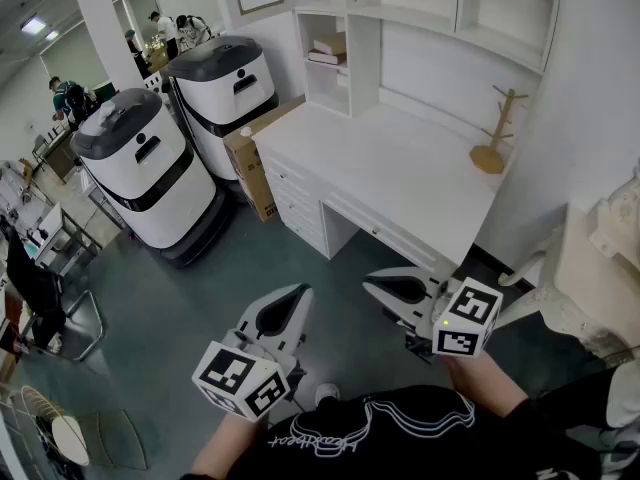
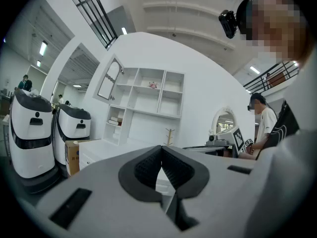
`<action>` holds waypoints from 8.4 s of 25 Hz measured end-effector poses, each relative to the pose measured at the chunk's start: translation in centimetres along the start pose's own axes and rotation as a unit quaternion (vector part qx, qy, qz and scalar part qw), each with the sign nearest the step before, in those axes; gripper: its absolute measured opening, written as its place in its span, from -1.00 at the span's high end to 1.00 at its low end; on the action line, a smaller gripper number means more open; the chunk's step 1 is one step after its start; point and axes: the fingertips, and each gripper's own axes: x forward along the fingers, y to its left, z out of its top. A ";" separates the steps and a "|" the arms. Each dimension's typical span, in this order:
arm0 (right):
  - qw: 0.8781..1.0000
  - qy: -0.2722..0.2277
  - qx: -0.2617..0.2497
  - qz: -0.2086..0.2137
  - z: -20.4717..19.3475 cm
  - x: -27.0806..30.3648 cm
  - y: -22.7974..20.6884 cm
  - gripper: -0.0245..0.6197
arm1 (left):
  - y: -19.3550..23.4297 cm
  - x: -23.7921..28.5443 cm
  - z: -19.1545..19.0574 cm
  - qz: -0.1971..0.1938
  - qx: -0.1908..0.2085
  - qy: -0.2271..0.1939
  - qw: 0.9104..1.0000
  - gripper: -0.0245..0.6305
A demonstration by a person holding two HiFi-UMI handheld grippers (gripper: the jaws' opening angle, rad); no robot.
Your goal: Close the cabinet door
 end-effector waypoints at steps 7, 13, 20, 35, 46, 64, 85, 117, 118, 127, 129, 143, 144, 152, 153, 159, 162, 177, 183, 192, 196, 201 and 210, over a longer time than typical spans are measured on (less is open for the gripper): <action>1.000 0.004 0.005 0.003 0.0 2.4 0.2 0.90 | 1.8 -0.7 0.6 -0.005 0.005 -0.003 1.000 0.92; 1.000 0.004 0.007 0.005 0.0 6.0 0.1 0.90 | 5.2 -1.6 1.3 -0.006 0.001 -0.009 1.000 0.92; 1.000 0.002 0.010 0.011 0.2 11.7 0.3 0.90 | 10.6 -3.7 1.8 0.003 -0.009 -0.021 1.000 0.92; 0.999 0.019 -0.004 0.038 0.4 19.7 1.1 0.90 | 18.2 -7.0 2.4 0.020 -0.026 -0.040 0.999 0.92; 0.997 0.000 0.034 0.075 1.7 25.9 -5.4 0.90 | 25.1 -3.1 3.5 0.043 -0.022 -0.031 0.998 0.91; 0.996 -0.012 0.052 0.067 6.6 40.7 -27.3 0.90 | 44.9 14.4 8.0 0.020 -0.041 -0.007 0.999 0.92; 1.000 -0.024 0.015 0.002 10.7 48.7 -36.3 0.90 | 55.2 21.9 11.8 -0.072 -0.040 -0.032 0.996 0.92; 0.963 -0.091 -0.003 -0.255 20.6 57.7 -51.3 0.90 | 73.5 37.5 28.7 -0.374 -0.074 -0.097 0.919 0.91; 0.962 -0.092 -0.003 -0.258 20.7 57.1 -51.6 0.90 | 73.4 37.6 30.1 -0.382 -0.076 -0.112 0.914 0.91; 0.955 -0.087 -0.028 -0.283 21.4 52.9 -52.8 0.90 | 72.3 36.9 40.9 -0.409 -0.048 -0.236 0.880 0.89; 0.954 -0.082 -0.031 -0.287 21.3 52.8 -53.0 0.90 | 72.1 36.9 42.5 -0.427 -0.043 -0.252 0.868 0.75; 0.931 -0.089 -0.065 -0.347 25.2 53.8 -55.1 0.90 | 74.5 42.1 55.6 -0.572 -0.111 -0.298 0.756 0.05; 0.929 -0.088 -0.066 -0.354 25.5 53.6 -55.3 0.90 | 74.5 42.8 56.3 -0.581 -0.118 -0.296 0.749 0.04; 0.912 -0.079 -0.090 -0.393 26.2 52.4 -55.3 0.90 | 73.8 48.2 60.8 -0.629 -0.177 -0.275 0.705 -0.04; 0.910 -0.078 -0.090 -0.398 26.2 52.1 -55.4 0.90 | 73.5 48.6 61.3 -0.638 -0.181 -0.270 0.698 -0.04; 0.898 -0.080 -0.086 -0.425 26.3 50.4 -54.9 0.90 | 70.6 49.0 63.3 -0.686 -0.186 -0.260 0.654 -0.04; 0.893 -0.082 -0.086 -0.434 26.3 50.0 -54.8 0.90 | 69.3 49.0 63.9 -0.703 -0.183 -0.249 0.641 -0.04; 0.882 -0.092 -0.081 -0.455 26.2 47.9 -54.4 0.90 | 68.0 49.3 65.4 -0.730 -0.186 -0.245 0.610 0.36; 0.883 -0.092 -0.078 -0.453 25.9 47.2 -54.3 0.90 | 67.0 48.3 65.1 -0.725 -0.154 -0.264 0.617 0.68; 0.879 -0.102 -0.077 -0.459 26.0 47.3 -54.1 0.90 | 66.9 48.0 65.1 -0.722 -0.147 -0.267 0.621 0.68; 0.879 -0.118 -0.060 -0.457 25.5 48.3 -54.7 0.90 | 66.8 47.7 65.1 -0.715 -0.142 -0.272 0.628 0.69; 0.880 -0.108 -0.031 -0.462 23.6 50.0 -56.0 0.90 | 66.7 47.3 65.0 -0.706 -0.120 -0.286 0.637 0.69; 0.870 -0.148 0.011 -0.471 20.6 51.2 -57.7 0.90 | 63.1 46.9 64.3 -0.685 -0.046 -0.294 0.665 0.69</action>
